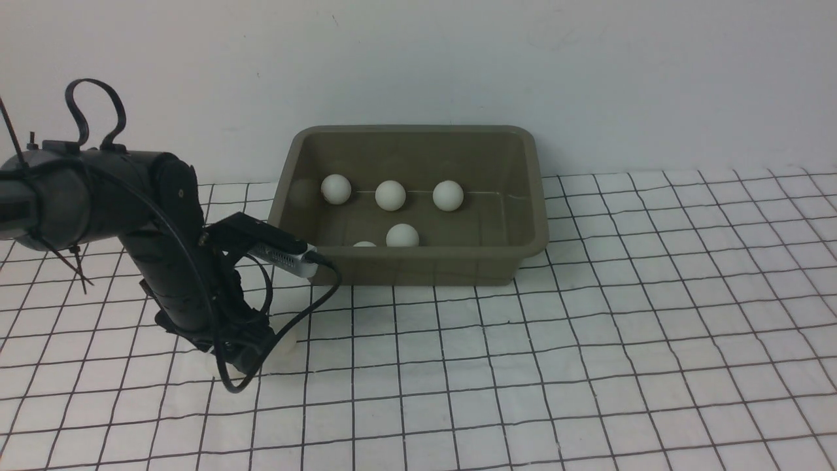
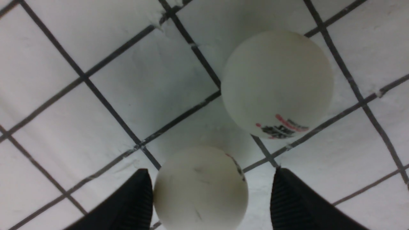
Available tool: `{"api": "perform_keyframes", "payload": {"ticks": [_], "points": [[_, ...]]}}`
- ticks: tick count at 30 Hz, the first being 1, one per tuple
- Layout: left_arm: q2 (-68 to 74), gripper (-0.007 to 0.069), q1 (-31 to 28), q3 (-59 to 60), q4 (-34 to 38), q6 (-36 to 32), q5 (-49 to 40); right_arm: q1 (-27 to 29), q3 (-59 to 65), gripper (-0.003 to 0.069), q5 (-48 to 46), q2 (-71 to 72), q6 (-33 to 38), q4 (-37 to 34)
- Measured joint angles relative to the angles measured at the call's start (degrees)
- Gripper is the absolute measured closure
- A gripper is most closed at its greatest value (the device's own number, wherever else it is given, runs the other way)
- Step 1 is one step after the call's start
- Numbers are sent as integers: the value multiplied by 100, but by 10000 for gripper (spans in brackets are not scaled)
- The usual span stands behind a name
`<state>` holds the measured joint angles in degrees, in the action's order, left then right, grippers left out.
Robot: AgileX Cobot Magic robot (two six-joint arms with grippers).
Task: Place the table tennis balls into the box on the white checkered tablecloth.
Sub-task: 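Reach for and grasp a ping pong ball on the table beside the basket, then drop the ball into the bin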
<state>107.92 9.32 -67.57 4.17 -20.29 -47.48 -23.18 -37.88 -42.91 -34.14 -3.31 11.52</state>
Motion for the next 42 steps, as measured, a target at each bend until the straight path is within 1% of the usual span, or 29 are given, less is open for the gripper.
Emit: {"api": "perform_keyframes", "payload": {"ticks": [5, 11, 14, 16, 18, 20, 25, 26, 30, 33, 36, 38, 42], "points": [[145, 184, 0, 0, -228, 74, 12, 0, 0, 676, 11, 0, 0, 0], [224, 190, 0, 0, -268, 201, 42, 0, 0, 676, 24, 0, -2, 0], [231, 218, 0, 0, -288, 277, 129, 0, 0, 676, 29, 0, -2, 0], [231, 264, 0, 0, -322, 337, 159, 0, 0, 676, 29, 0, -2, 0], [231, 269, 0, 0, -417, 431, 159, 0, 0, 676, 29, 0, -7, 0], [231, 269, 0, 0, -619, 613, 108, 0, 0, 676, 29, 0, -7, 0], [65, 269, 0, -5, -1512, 1382, -310, 0, 0, 676, 29, 0, -7, 0], [-45, 269, 0, -5, -1731, 1526, -367, 0, 0, 676, 29, 0, -7, 0], [-757, 269, 0, -263, -2155, 1857, -493, 0, 0, 676, 35, 0, -7, 0], [-1163, 269, 48, -710, -2067, 1826, -466, 0, 0, 676, 83, 0, -7, 0], [-1257, 269, 157, -1326, -1755, 1684, -323, 0, 0, 676, 105, 0, -7, 0], [-1075, 269, 292, -1777, -1449, 1568, -193, 0, 0, 676, 112, 0, -7, 0], [-561, 269, 478, -2273, -1167, 1432, -178, 0, 0, 676, 116, 0, -7, 0]]}}
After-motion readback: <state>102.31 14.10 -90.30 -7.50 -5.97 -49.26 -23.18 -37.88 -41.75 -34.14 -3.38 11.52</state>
